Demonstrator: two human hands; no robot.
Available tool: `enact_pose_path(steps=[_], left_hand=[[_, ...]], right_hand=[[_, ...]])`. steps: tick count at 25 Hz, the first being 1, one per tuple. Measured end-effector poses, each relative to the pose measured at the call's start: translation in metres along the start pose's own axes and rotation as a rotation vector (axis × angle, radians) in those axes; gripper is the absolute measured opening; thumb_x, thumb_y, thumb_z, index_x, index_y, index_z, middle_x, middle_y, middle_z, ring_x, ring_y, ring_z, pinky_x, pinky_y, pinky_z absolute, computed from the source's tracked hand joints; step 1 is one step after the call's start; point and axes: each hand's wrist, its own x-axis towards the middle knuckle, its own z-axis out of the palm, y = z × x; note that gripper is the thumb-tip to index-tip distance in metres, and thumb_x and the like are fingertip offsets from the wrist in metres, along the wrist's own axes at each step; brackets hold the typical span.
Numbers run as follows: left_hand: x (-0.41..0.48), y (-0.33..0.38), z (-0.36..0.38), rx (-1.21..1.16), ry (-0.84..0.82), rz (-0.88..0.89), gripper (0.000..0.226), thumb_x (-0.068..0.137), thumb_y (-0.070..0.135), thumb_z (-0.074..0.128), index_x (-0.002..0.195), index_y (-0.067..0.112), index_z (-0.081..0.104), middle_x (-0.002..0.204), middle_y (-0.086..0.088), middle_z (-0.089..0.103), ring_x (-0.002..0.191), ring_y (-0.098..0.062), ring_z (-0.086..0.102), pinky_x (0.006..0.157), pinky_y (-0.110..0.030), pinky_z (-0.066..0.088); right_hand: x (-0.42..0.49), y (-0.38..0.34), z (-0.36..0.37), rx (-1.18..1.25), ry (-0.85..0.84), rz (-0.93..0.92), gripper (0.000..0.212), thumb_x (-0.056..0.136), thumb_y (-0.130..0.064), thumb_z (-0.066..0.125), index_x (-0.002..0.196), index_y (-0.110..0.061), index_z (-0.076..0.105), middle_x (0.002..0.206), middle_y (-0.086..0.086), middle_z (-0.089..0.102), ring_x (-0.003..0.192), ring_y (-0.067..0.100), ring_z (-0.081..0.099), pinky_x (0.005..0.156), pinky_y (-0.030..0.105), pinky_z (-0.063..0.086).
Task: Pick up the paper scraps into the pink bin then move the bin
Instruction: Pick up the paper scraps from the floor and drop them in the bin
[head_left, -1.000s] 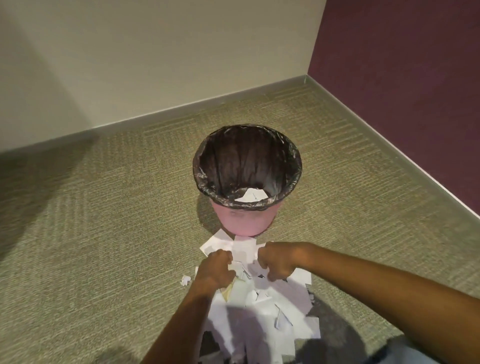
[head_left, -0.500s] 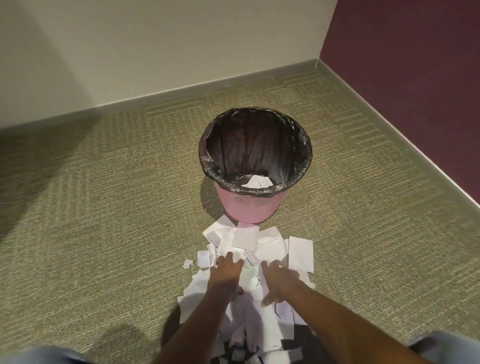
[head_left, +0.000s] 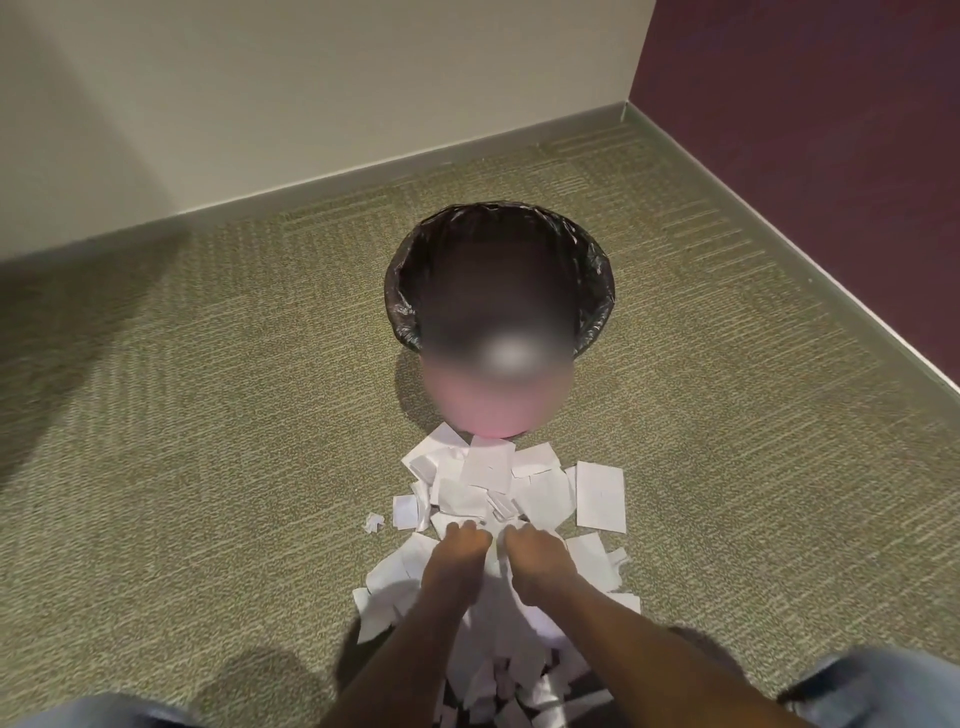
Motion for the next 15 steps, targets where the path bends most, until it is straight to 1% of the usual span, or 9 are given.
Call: enact_pose_path(steps=[1,2,3,4,9,11,12,13,15], left_hand=[[-0.002,0.0,-0.006,0.043,-0.058,0.002,0.048,0.036,0.015,0.089,0.078,0.014,0.065,0.077,-0.005,0.06,0.069,-0.024,0.062,0.052,-0.026,0.052],[-0.007,0.003,-0.018,0.053,-0.045,0.018,0.041,0.059,0.011,0.08,0.097,0.009,0.063,0.097,-0.011,0.061,0.089,-0.029,0.061,0.072,-0.031,0.053],[-0.009,0.004,-0.023,0.074,-0.005,0.009,0.039,0.075,0.006,0.066,0.113,0.007,0.057,0.114,-0.014,0.056,0.107,-0.031,0.055,0.087,-0.036,0.048],[-0.009,0.006,-0.028,0.045,-0.008,0.007,0.041,0.081,0.002,0.057,0.121,0.007,0.052,0.123,-0.014,0.052,0.115,-0.031,0.05,0.094,-0.037,0.044],[-0.006,0.022,-0.078,-0.109,0.039,-0.026,0.04,0.076,0.004,0.054,0.116,0.01,0.059,0.116,-0.013,0.058,0.109,-0.029,0.058,0.083,-0.033,0.046],[-0.005,0.024,-0.109,-0.147,0.04,-0.026,0.039,0.073,0.007,0.059,0.112,0.01,0.062,0.112,-0.012,0.062,0.102,-0.027,0.061,0.077,-0.031,0.048],[-0.006,0.025,-0.126,-0.158,0.023,-0.04,0.039,0.071,0.008,0.064,0.11,0.01,0.062,0.111,-0.012,0.062,0.097,-0.026,0.061,0.073,-0.03,0.048],[-0.008,0.025,-0.143,-0.167,0.024,-0.039,0.04,0.069,0.009,0.07,0.108,0.009,0.063,0.11,-0.013,0.063,0.093,-0.026,0.061,0.07,-0.029,0.047],[-0.013,0.024,-0.179,-0.164,0.035,-0.004,0.038,0.067,0.013,0.078,0.101,0.003,0.065,0.104,-0.016,0.066,0.095,-0.029,0.062,0.068,-0.026,0.042]], right_hand=[[0.0,-0.001,-0.004,-0.005,-0.003,-0.012,0.041,0.084,-0.001,0.062,0.124,-0.007,0.053,0.125,0.015,0.057,0.115,0.032,0.058,0.093,0.037,0.047],[-0.002,-0.002,-0.008,-0.006,-0.006,-0.021,0.038,0.084,0.001,0.062,0.121,-0.007,0.057,0.125,0.015,0.058,0.115,0.032,0.059,0.093,0.037,0.047],[-0.004,-0.003,-0.014,-0.009,-0.012,-0.029,0.036,0.083,0.001,0.061,0.118,-0.007,0.061,0.124,0.016,0.059,0.114,0.032,0.06,0.092,0.036,0.048],[-0.007,-0.004,-0.021,-0.011,-0.019,-0.034,0.035,0.084,0.001,0.061,0.117,-0.006,0.063,0.124,0.017,0.059,0.113,0.033,0.061,0.091,0.036,0.049],[-0.024,-0.008,-0.096,-0.019,-0.078,-0.084,0.03,0.085,-0.002,0.064,0.115,-0.001,0.059,0.12,0.019,0.057,0.107,0.034,0.061,0.077,0.034,0.046],[-0.03,-0.01,-0.133,-0.018,-0.062,-0.123,0.018,0.085,0.001,0.06,0.102,-0.002,0.06,0.113,0.019,0.058,0.101,0.033,0.061,0.072,0.033,0.043],[-0.034,-0.01,-0.151,-0.02,-0.048,-0.137,0.009,0.084,0.003,0.059,0.09,-0.004,0.058,0.106,0.019,0.059,0.094,0.032,0.061,0.068,0.031,0.043],[-0.038,-0.011,-0.168,-0.015,-0.033,-0.136,0.012,0.084,0.005,0.059,0.081,-0.006,0.056,0.097,0.016,0.059,0.084,0.029,0.06,0.064,0.031,0.043],[-0.048,-0.013,-0.203,0.016,-0.032,-0.132,0.011,0.083,0.005,0.062,0.089,-0.005,0.06,0.083,0.012,0.058,0.068,0.024,0.055,0.056,0.031,0.043]])
